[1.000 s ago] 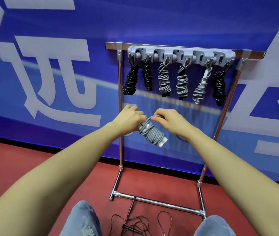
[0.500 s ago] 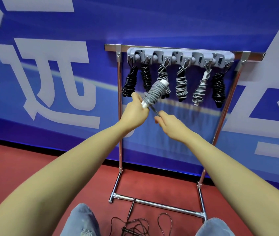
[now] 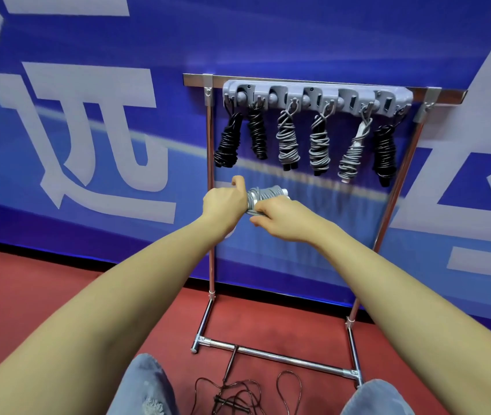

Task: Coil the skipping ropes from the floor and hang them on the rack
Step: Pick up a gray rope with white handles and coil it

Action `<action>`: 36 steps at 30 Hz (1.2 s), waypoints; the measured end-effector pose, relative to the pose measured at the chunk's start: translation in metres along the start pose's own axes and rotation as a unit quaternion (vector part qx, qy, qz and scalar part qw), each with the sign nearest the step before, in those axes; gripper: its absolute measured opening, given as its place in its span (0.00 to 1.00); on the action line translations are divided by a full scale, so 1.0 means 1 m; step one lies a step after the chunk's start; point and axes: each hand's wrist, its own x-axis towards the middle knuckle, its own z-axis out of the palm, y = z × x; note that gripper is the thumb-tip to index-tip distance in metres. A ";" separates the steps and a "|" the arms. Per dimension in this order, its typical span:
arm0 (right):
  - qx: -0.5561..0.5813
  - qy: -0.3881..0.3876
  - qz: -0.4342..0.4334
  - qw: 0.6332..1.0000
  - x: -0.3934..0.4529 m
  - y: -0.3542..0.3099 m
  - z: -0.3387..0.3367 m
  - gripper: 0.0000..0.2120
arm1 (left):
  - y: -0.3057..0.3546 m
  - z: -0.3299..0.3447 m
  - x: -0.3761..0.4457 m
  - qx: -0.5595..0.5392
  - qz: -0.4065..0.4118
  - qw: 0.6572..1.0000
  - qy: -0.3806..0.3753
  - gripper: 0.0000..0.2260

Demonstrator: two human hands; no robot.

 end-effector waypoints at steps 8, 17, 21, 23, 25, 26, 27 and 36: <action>0.024 0.096 0.071 0.993 0.003 0.009 -0.001 0.16 | -0.017 0.015 -0.005 0.030 0.214 0.971 0.103 0.23; 0.245 0.048 0.046 0.967 -0.007 0.022 0.019 0.10 | -0.013 0.004 -0.006 0.110 0.288 0.941 0.137 0.18; 0.280 0.103 0.056 0.953 -0.007 0.020 0.026 0.08 | -0.011 0.004 -0.001 0.085 0.247 0.949 0.178 0.21; 0.281 0.150 0.075 0.945 -0.006 0.020 0.029 0.10 | -0.008 0.000 -0.001 0.019 0.150 0.966 0.208 0.26; 0.300 0.209 0.115 0.924 -0.004 0.024 0.031 0.11 | -0.002 -0.005 -0.007 -0.132 0.024 0.971 0.199 0.32; 0.317 0.234 0.136 0.909 -0.004 0.026 0.031 0.12 | 0.003 -0.007 -0.013 -0.227 -0.015 0.962 0.150 0.30; 0.331 0.253 0.153 0.896 -0.004 0.028 0.030 0.13 | 0.008 -0.006 -0.019 -0.326 -0.031 0.941 0.086 0.28; 0.345 0.255 0.166 0.888 0.000 0.030 0.024 0.18 | 0.039 -0.003 -0.025 -0.405 0.018 0.914 -0.012 0.35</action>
